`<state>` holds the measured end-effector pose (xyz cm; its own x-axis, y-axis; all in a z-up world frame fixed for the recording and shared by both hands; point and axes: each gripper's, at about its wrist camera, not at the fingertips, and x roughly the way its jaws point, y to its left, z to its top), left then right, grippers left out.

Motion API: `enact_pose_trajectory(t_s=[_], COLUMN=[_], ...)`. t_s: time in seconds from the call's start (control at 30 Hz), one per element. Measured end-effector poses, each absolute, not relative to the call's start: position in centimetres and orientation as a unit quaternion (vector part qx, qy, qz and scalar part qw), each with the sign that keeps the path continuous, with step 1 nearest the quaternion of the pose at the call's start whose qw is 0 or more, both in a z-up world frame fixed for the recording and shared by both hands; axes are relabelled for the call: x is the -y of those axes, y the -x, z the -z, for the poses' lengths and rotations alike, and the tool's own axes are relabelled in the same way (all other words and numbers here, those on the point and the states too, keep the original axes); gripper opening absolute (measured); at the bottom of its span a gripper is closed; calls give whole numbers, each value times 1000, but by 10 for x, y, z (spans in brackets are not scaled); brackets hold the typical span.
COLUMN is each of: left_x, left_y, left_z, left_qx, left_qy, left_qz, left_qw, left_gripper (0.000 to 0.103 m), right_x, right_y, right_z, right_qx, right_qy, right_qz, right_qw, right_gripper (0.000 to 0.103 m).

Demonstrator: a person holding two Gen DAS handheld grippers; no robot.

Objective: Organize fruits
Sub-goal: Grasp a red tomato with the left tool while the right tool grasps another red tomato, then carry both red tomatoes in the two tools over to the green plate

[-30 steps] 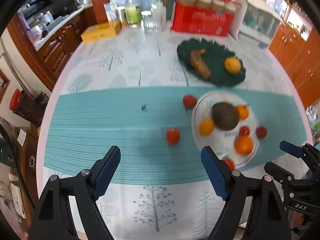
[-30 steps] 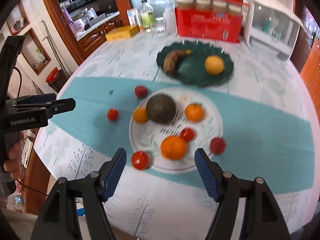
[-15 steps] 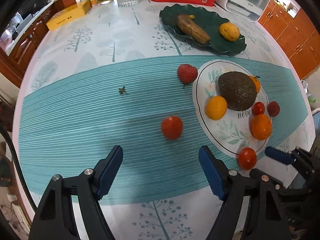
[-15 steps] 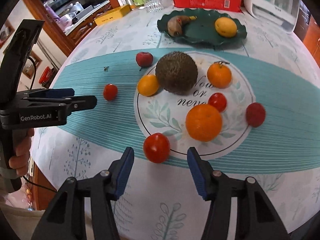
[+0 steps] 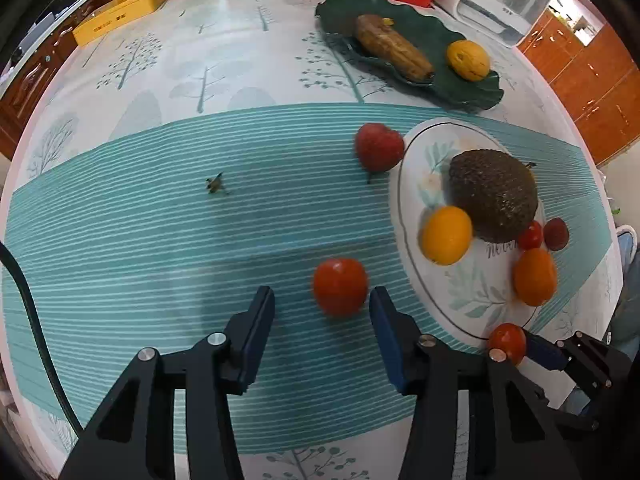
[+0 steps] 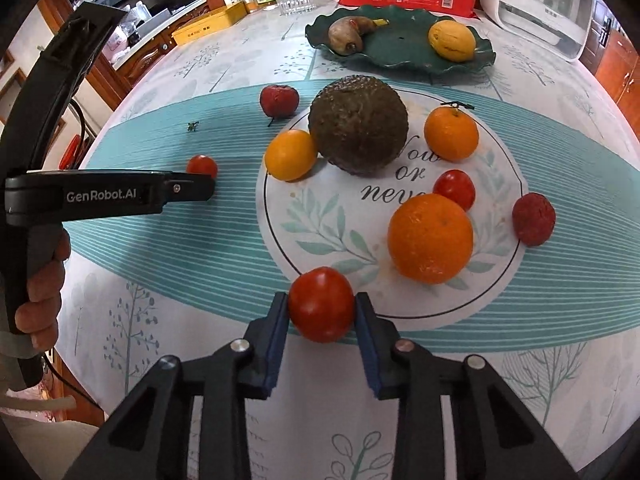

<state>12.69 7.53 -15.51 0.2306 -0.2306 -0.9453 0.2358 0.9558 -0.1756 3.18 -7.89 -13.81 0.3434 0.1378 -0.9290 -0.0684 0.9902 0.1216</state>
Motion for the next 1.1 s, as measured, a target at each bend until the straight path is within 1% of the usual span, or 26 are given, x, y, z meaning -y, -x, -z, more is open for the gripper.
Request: enact_pose_trajectory(t_s=[0.17, 0.2, 0.43, 0.63, 0.9, 1.1], left_x=[-69, -68, -67, -67, -50, -42], left_y=[-129, -130, -127, -116, -113, -119], left_z=[156, 156, 154, 135, 79, 24], left_qx=[-599, -599, -596, -582, -543, -503], left_qy=[-3, -3, 0, -9, -9, -5], left_qz=[158, 159, 163, 173, 210, 233], left_qw=[785, 785, 786, 794, 813, 832], left_gripper=[31, 26, 24, 24, 24, 24], right_x=[84, 86, 89, 91, 101, 115], right_y=[-29, -28, -22, -18, -21, -43], right_z=[136, 134, 126, 111, 68, 8], right_qx=[-565, -563, -556, -547, -526, -497], right_qy=[-44, -48, -55, -49, -44, -42], right_qz=[-50, -48, -43, -36, -24, -17], right_qw=[823, 823, 828, 835, 849, 867], right_gripper=[32, 31, 31, 31, 31, 31])
